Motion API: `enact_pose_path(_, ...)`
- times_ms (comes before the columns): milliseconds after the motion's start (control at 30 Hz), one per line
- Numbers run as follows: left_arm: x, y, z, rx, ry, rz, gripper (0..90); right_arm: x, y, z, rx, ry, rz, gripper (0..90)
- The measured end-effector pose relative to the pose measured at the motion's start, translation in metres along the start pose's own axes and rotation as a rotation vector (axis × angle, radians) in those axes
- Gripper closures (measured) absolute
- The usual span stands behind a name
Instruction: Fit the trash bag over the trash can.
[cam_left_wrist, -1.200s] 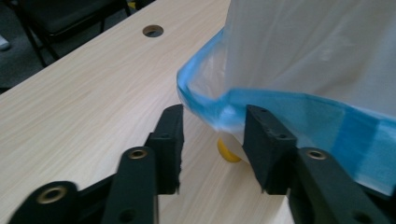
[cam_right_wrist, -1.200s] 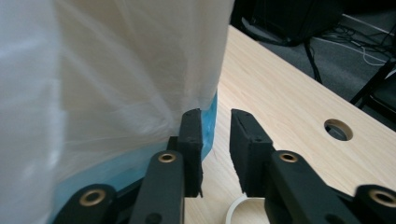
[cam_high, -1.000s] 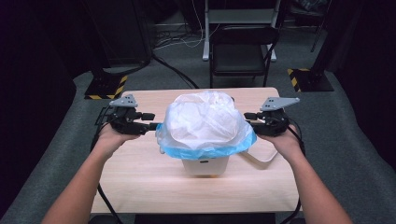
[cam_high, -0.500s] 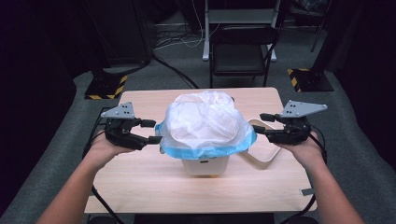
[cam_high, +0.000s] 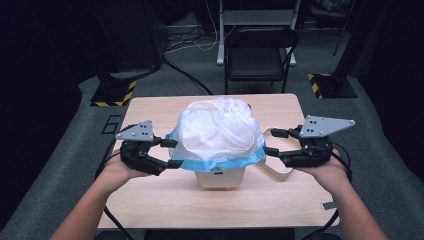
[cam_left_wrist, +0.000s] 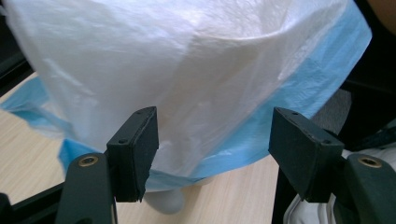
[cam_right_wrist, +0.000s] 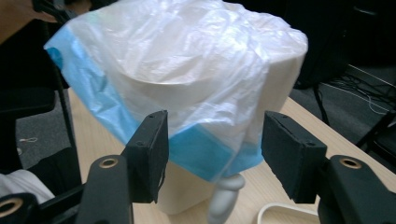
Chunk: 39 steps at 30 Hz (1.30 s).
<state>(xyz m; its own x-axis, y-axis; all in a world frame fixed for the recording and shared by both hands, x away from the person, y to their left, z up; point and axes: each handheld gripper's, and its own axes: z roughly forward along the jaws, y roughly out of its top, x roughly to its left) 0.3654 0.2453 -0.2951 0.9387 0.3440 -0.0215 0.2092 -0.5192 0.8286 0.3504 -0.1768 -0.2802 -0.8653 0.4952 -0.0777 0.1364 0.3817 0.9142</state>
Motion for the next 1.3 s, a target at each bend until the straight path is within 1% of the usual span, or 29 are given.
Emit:
enact_pose_path(67,0.0,0.001,0.005,0.0,-0.013,-0.007,32.2,0.003,0.0,0.0,-0.003,0.01,-0.002,38.6)
enact_pose_path(100,0.0,0.001,0.007,0.0,-0.017,-0.008,32.4,0.003,-0.001,0.001,-0.005,0.023,0.004,37.0)
enact_pose_path(133,0.002,0.001,0.01,0.003,-0.028,-0.01,33.6,0.003,-0.001,0.004,-0.003,0.048,0.005,36.2)
enact_pose_path(167,0.003,0.002,0.012,0.007,-0.037,-0.014,37.0,0.003,-0.002,0.007,0.007,0.064,0.007,36.3)
enact_pose_path(200,0.003,0.002,0.012,0.007,-0.037,-0.014,38.9,0.004,-0.003,0.01,0.017,0.052,0.004,36.2)
enact_pose_path(233,0.004,0.002,0.014,0.012,-0.042,-0.017,42.1,0.004,-0.004,0.015,0.03,0.055,0.006,36.2)
enact_pose_path(267,0.006,0.002,0.017,0.024,-0.032,-0.02,45.5,0.004,-0.006,0.018,0.037,0.066,0.011,36.7)
enact_pose_path(300,0.007,0.001,0.017,0.029,-0.031,-0.021,48.7,0.004,-0.007,0.022,0.042,0.071,0.011,37.8)
enact_pose_path(367,0.009,0.0,0.017,0.024,-0.041,-0.024,52.3,0.004,-0.008,0.026,0.045,0.087,0.016,41.2)
enact_pose_path(467,0.008,-0.003,0.017,0.023,-0.043,-0.003,61.5,0.006,-0.011,0.031,0.05,0.1,0.009,51.7)
enact_pose_path(533,0.007,-0.004,0.018,0.027,-0.042,0.007,67.5,0.007,-0.013,0.032,0.037,0.116,-0.008,60.8)
enact_pose_path(633,0.007,-0.008,0.018,0.038,-0.03,0.024,75.4,0.008,-0.014,0.034,0.028,0.127,-0.021,71.2)
enact_pose_path(667,0.007,-0.008,0.018,0.038,-0.03,0.024,78.4,0.008,-0.015,0.034,0.029,0.126,-0.029,74.9)
enact_pose_path(700,0.007,-0.012,0.018,0.03,-0.03,0.027,82.0,0.008,-0.015,0.034,0.028,0.129,-0.036,79.2)
enact_pose_path(733,0.007,-0.012,0.018,0.03,-0.03,0.027,84.5,0.009,-0.015,0.034,0.027,0.129,-0.04,81.5)
enact_pose_path(767,0.007,-0.016,0.018,0.024,-0.033,0.026,86.2,0.01,-0.016,0.034,0.027,0.133,-0.043,84.2)
enact_pose_path(800,0.007,-0.016,0.018,0.024,-0.033,0.026,87.4,0.011,-0.017,0.034,0.03,0.136,-0.053,84.6)
enact_pose_path(900,0.009,-0.026,0.019,0.026,-0.031,0.011,88.7,0.014,-0.022,0.034,0.04,0.166,-0.072,86.2)
enact_pose_path(967,0.011,-0.032,0.019,0.026,-0.023,0.003,88.9,0.015,-0.026,0.034,0.056,0.161,-0.077,87.1)
enact_pose_path(1033,0.013,-0.037,0.017,0.019,-0.025,-0.005,89.2,0.014,-0.032,0.033,0.059,0.163,-0.069,87.8)
enact_pose_path(1100,0.013,-0.041,0.016,0.016,-0.016,-0.013,89.2,0.014,-0.037,0.033,0.071,0.16,-0.062,88.0)
enact_pose_path(1133,0.013,-0.041,0.016,0.016,-0.016,-0.013,89.2,0.014,-0.037,0.033,0.071,0.16,-0.062,88.0)
enact_pose_path(1167,0.014,-0.045,0.015,0.009,-0.015,-0.022,89.2,0.015,-0.045,0.036,0.096,0.16,-0.057,88.1)
enact_pose_path(1267,0.013,-0.049,0.015,0.004,-0.021,-0.027,89.3,0.015,-0.05,0.038,0.104,0.164,-0.05,88.3)
enact_pose_path(1300,0.012,-0.052,0.015,0.004,-0.027,-0.032,89.4,0.016,-0.055,0.041,0.121,0.156,-0.05,88.5)
